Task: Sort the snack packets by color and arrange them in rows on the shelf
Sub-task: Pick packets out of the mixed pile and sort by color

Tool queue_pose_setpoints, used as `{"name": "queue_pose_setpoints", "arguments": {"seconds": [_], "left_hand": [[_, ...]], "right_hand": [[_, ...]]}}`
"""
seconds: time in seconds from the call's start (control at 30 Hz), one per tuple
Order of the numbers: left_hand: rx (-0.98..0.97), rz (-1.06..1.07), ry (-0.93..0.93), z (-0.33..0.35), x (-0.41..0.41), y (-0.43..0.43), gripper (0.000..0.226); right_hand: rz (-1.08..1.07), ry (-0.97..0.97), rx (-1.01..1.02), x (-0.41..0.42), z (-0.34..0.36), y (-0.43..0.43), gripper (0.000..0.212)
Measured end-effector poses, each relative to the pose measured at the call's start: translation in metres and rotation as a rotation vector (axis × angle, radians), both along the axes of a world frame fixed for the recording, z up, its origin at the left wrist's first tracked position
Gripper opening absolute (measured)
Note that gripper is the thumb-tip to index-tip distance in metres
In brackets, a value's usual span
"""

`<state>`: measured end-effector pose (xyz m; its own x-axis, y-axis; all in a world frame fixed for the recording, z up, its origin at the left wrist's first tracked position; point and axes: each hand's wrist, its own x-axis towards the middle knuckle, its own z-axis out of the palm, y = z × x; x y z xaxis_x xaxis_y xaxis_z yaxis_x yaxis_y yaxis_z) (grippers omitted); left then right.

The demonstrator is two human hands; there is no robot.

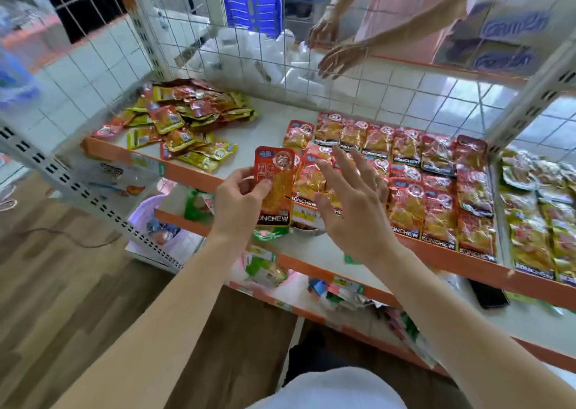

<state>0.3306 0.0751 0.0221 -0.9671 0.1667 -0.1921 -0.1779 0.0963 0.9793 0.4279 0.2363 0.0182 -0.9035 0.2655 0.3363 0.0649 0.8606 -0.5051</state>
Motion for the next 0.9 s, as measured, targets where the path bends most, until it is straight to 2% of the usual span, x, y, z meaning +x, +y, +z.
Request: {"name": "queue_pose_setpoints", "arguments": {"seconds": [0.4, 0.53, 0.7, 0.9], "left_hand": [[-0.046, -0.055, 0.013, 0.0, -0.073, 0.053, 0.031], [-0.038, -0.104, 0.024, -0.002, -0.096, 0.07, 0.027], [-0.086, -0.157, 0.104, -0.011, -0.13, 0.093, 0.04], [-0.18, -0.21, 0.161, -0.033, -0.178, 0.114, 0.032]], "right_hand": [[-0.037, -0.027, -0.023, -0.069, -0.001, 0.058, 0.053], [-0.062, -0.068, -0.003, -0.083, -0.005, 0.071, 0.053], [-0.087, -0.139, 0.012, -0.106, -0.01, 0.083, 0.051], [-0.138, -0.237, -0.001, -0.132, -0.019, 0.091, 0.043]]}}
